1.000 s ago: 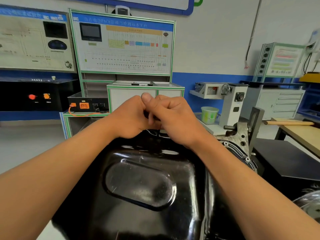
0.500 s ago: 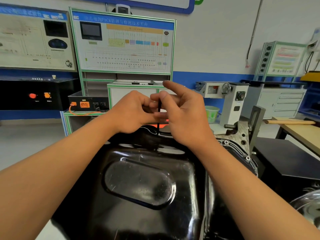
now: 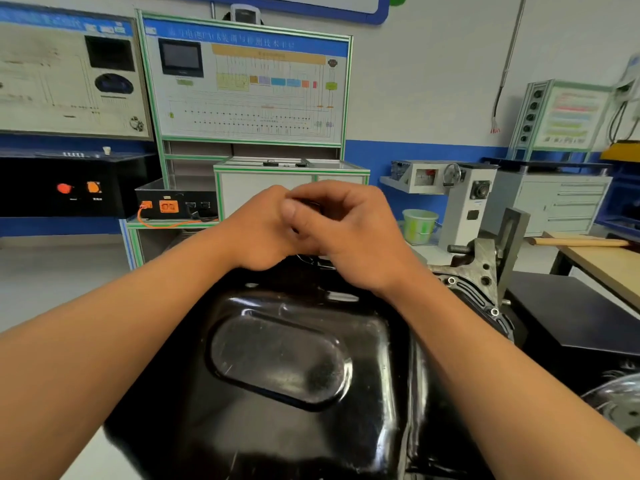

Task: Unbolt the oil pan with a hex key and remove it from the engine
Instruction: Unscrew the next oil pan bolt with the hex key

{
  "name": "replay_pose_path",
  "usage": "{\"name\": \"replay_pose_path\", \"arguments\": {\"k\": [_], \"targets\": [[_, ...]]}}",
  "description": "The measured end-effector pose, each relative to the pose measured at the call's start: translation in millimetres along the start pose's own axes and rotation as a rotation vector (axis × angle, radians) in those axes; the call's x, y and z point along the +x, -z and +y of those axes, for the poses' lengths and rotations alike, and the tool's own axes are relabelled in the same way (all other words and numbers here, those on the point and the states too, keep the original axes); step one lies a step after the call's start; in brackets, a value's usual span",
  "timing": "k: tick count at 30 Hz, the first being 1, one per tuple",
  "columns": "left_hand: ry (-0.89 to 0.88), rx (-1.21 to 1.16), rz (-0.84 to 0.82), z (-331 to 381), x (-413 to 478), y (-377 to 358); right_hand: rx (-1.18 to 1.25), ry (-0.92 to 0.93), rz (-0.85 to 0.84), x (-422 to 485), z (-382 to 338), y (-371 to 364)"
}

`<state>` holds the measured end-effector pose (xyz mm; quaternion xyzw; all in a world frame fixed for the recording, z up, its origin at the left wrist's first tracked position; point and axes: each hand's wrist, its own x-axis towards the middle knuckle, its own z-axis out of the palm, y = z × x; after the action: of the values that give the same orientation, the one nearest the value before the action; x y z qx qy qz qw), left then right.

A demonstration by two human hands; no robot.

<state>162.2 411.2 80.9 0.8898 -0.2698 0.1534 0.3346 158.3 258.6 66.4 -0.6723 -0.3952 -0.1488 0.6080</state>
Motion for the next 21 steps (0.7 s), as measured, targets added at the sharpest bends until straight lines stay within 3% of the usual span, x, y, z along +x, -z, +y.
{"name": "replay_pose_path", "arguments": {"k": [4,11,17,21], "targets": [[0.054,0.137,-0.003,-6.7,1.7,1.9,-0.166,0.046,-0.109,-4.3,-4.5,-7.6],[0.006,0.005,0.037,-4.1,4.1,-1.0,-0.141,-0.032,0.132,-0.4,0.6,-4.2],[-0.001,-0.093,0.026,-3.4,3.0,-2.6,0.346,-0.189,0.110,0.7,-0.8,5.1],[0.013,-0.015,0.019,-6.4,2.4,-2.3,0.448,-0.256,0.080,3.9,0.6,7.4]]}}
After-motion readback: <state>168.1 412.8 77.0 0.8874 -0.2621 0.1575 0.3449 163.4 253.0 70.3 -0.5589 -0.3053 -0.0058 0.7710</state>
